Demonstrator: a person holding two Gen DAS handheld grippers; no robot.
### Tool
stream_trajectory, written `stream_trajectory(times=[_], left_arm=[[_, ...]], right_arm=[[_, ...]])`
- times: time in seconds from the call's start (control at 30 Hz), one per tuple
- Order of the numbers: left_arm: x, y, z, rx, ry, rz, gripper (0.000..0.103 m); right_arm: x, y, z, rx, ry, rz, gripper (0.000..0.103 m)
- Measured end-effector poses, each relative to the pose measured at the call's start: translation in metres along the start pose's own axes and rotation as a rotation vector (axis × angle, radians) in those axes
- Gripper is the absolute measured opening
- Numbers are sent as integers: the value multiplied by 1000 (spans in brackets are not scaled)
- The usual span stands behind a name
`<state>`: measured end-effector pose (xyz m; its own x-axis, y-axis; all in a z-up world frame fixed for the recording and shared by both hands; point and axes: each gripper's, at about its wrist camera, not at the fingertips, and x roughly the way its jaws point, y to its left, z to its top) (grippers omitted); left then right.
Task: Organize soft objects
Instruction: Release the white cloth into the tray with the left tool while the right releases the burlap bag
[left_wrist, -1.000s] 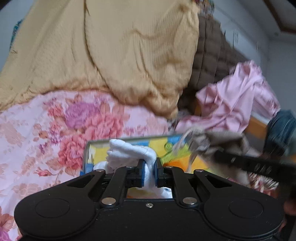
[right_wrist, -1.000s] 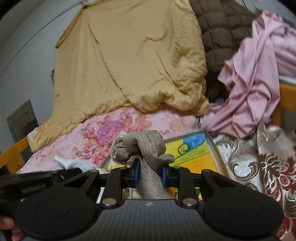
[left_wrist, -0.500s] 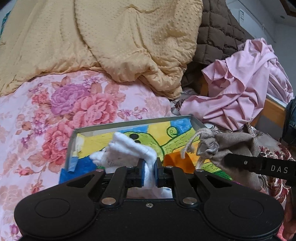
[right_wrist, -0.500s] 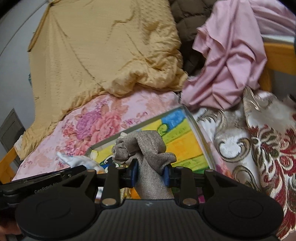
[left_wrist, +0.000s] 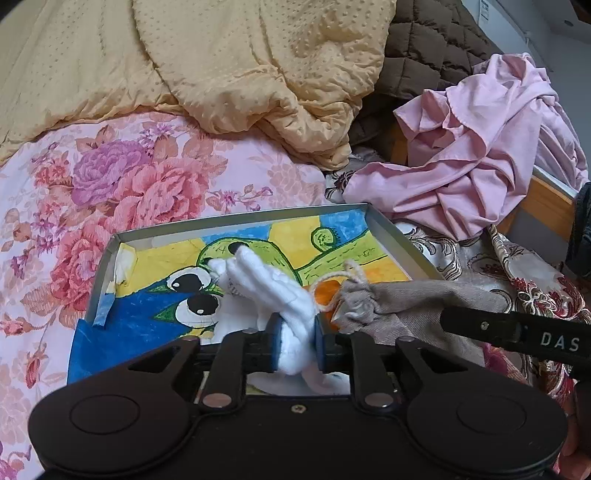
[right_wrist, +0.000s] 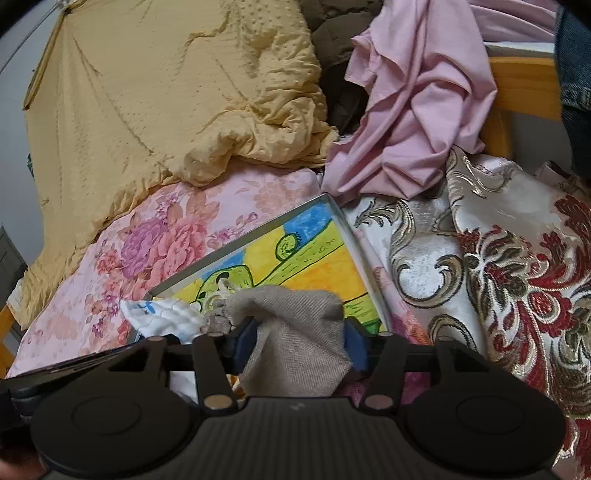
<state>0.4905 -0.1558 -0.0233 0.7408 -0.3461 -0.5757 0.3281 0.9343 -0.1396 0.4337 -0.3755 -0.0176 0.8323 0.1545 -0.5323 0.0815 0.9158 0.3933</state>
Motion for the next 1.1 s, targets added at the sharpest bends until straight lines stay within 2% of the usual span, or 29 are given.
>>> stream_trajectory(times=[0.17,0.23,0.6,0.93,1.1], left_arm=[[0,0,0,-6,9,0,30],[-2,-1,0,1,9,3,39],[-21,-2,-2,-17,-16,39,68],[-70,-4,4,-21,-74,114,89],[-104,-9,2,-32,-113,134,96]], right_arm=[[1,-3,-1,-5,3,-37,63],[0,-3,-1,-9,2,-49,65],[-13,6,-2,-80,-29,-67,81],[-54,26,-1,-168,-106,-43,92],[-81,32,-3,-208,-151,-46,98]])
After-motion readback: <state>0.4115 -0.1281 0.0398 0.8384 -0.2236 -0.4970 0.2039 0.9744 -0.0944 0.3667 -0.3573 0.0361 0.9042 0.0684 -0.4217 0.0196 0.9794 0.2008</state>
